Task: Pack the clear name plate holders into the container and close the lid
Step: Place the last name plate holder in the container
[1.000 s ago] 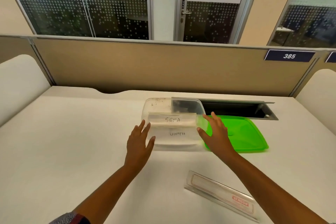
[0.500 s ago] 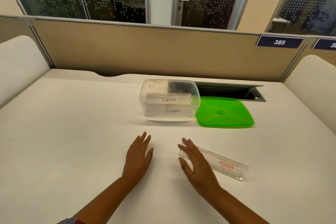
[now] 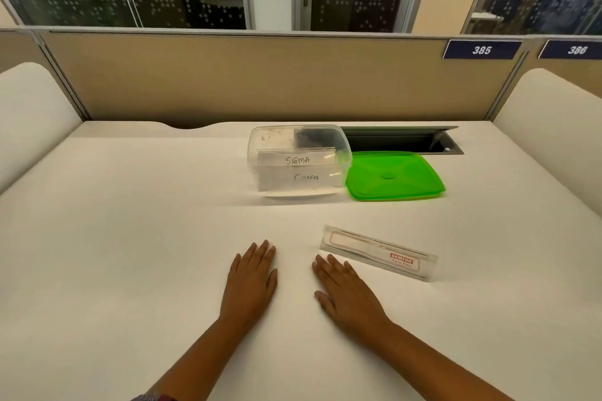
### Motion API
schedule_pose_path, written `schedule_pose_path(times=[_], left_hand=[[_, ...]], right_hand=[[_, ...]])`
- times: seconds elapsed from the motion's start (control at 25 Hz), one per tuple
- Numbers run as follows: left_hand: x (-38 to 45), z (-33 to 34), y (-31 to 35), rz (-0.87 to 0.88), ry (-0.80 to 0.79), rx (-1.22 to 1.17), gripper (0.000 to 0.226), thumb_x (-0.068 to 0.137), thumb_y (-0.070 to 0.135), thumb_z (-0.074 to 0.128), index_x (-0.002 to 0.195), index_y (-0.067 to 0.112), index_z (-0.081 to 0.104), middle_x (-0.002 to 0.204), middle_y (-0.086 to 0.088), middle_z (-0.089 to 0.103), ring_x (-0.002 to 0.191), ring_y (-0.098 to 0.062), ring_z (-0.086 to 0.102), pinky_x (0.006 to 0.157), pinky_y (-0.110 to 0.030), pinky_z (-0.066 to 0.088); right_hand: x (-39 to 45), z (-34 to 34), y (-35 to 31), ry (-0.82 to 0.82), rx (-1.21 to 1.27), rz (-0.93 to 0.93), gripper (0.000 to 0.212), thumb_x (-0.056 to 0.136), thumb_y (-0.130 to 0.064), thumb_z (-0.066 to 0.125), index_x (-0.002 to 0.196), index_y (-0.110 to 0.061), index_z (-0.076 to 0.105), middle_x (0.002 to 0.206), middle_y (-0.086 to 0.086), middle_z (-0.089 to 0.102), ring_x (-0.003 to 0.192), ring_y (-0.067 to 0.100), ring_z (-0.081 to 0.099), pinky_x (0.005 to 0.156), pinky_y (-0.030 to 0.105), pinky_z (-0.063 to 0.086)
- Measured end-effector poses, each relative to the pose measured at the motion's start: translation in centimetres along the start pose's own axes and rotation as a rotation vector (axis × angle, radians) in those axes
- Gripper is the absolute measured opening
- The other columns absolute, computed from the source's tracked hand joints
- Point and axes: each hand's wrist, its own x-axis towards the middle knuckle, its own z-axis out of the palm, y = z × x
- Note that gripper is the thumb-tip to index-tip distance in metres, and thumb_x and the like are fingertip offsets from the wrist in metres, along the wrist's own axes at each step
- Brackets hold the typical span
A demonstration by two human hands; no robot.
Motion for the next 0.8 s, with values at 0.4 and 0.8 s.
schedule_pose_path(times=[0.4, 0.8], left_hand=[[0.0, 0.0, 0.1, -0.011, -0.010, 0.020, 0.050, 0.096, 0.032, 0.030, 0.144, 0.023, 0.021, 0.156, 0.004, 0.020, 0.144, -0.015, 0.012, 0.118, -0.036, 0.009], [-0.7, 0.0, 0.0, -0.023, 0.000, 0.022, 0.050, 0.096, 0.030, 0.027, 0.145, 0.025, 0.018, 0.156, 0.007, 0.016, 0.145, -0.013, 0.009, 0.118, -0.035, 0.006]], right_hand=[[-0.7, -0.4, -0.6, 0.110, 0.063, -0.007, 0.044, 0.094, -0.024, 0.040, 0.138, -0.019, 0.041, 0.149, -0.003, 0.036, 0.141, 0.016, 0.026, 0.117, 0.036, 0.002], [0.2, -3.9, 0.7, 0.313, -0.132, -0.089, 0.040, 0.070, -0.005, 0.072, 0.109, -0.015, 0.067, 0.125, 0.007, 0.064, 0.119, 0.027, 0.057, 0.098, 0.053, 0.042]])
